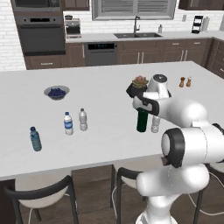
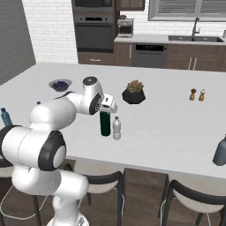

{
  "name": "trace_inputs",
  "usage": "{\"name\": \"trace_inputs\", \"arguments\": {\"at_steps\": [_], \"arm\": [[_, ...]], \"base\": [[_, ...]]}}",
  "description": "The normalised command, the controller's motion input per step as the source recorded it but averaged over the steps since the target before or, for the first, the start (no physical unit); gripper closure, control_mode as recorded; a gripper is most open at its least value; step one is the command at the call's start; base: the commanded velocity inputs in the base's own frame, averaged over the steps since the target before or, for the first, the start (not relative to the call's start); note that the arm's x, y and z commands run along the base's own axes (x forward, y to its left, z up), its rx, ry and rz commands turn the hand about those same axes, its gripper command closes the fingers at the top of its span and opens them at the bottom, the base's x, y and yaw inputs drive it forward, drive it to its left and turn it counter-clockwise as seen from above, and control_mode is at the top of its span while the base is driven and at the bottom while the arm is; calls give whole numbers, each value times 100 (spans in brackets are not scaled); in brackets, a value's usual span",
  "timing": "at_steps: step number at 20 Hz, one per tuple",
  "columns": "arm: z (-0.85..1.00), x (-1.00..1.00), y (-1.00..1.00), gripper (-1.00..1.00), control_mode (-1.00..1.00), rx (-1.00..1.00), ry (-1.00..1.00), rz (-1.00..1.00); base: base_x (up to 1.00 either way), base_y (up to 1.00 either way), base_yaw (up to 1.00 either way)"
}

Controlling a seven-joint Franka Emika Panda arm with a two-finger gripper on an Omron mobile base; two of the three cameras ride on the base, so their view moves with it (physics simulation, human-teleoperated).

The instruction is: Move the plastic bottles in the middle to the plastics group, and the glass bottles in the middle to the glass group.

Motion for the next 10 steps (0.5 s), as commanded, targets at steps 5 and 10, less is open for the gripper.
{"name": "trace_inputs", "arguments": {"at_steps": [5, 10], "arm": [[-1, 12, 0, -100, -100, 0, 0, 0], [-4, 16, 0, -100, -100, 0, 0, 3]], "base": [[0, 0, 0], [0, 0, 0]]}}
